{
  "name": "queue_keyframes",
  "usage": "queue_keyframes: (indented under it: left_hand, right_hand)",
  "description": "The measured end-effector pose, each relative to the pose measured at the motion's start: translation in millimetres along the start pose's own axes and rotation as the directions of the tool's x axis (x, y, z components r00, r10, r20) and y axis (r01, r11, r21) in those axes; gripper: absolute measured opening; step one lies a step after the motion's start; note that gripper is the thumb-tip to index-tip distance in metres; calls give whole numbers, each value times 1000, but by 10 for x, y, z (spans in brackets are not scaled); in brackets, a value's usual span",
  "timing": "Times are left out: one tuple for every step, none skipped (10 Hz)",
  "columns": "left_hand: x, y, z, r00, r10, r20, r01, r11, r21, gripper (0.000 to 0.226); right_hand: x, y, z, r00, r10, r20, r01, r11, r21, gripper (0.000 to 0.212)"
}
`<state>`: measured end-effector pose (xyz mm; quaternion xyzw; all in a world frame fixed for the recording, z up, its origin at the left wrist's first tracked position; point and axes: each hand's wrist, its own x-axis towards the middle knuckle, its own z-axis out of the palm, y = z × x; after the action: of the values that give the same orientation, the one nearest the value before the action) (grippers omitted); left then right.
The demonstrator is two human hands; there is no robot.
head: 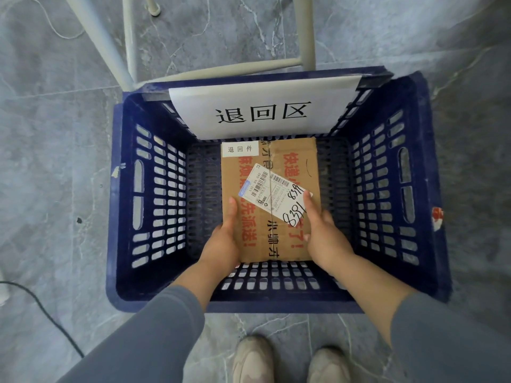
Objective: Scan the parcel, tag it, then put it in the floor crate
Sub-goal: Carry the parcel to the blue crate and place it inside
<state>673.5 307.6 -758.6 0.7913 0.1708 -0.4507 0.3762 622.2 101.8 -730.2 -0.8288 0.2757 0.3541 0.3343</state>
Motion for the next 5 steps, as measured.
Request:
queue_keyframes:
  left_hand:
    - [-53, 100, -14, 998, -45, 33, 44, 999, 7, 130]
    - [-100, 246, -13, 978, -206, -26, 201, 971, -128, 119]
    - [-211, 274, -26, 994, -110, -13, 110, 994, -8, 92]
    - [-281, 277, -32, 995, -22, -98, 44, 973, 228, 59]
    - [-349, 332, -60, 988, 89, -126, -23, 895, 446, 58]
  right_hand:
    - [1, -15, 7, 1000, 3, 8, -2, 1000, -25, 94]
    - [-7, -34, 9, 1000, 10, 0, -10, 997, -73, 90]
    - [-23, -40, 8, 1000, 12, -1, -12, 997, -72, 87]
    - [-53, -45, 1, 1000, 12, -22, -14, 996, -86, 86]
    - [-112, -36, 23, 999, 11, -45, -17, 991, -132, 85]
